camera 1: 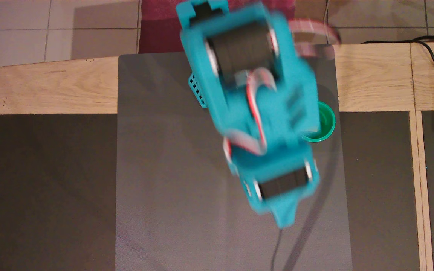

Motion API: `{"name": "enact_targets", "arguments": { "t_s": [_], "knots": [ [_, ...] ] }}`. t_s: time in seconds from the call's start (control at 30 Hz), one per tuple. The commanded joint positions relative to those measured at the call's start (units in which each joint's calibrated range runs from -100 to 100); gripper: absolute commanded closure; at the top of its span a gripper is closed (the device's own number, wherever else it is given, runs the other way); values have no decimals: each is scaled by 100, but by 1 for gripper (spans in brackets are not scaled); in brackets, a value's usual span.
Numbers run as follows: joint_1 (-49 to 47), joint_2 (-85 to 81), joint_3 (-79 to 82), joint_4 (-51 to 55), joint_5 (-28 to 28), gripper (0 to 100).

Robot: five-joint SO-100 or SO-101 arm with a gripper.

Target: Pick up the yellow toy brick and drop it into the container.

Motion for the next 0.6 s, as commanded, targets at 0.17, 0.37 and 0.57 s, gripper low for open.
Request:
{"name": "enact_targets", "arguments": {
  "t_s": [0.17, 0.37, 0.57],
  "knots": [
    [944, -1540, 131, 176, 0, 100],
    [1099, -2484, 2514, 176, 6, 100],
    [1060, -3867, 5952, -1628, 16, 100]
  ]
}}
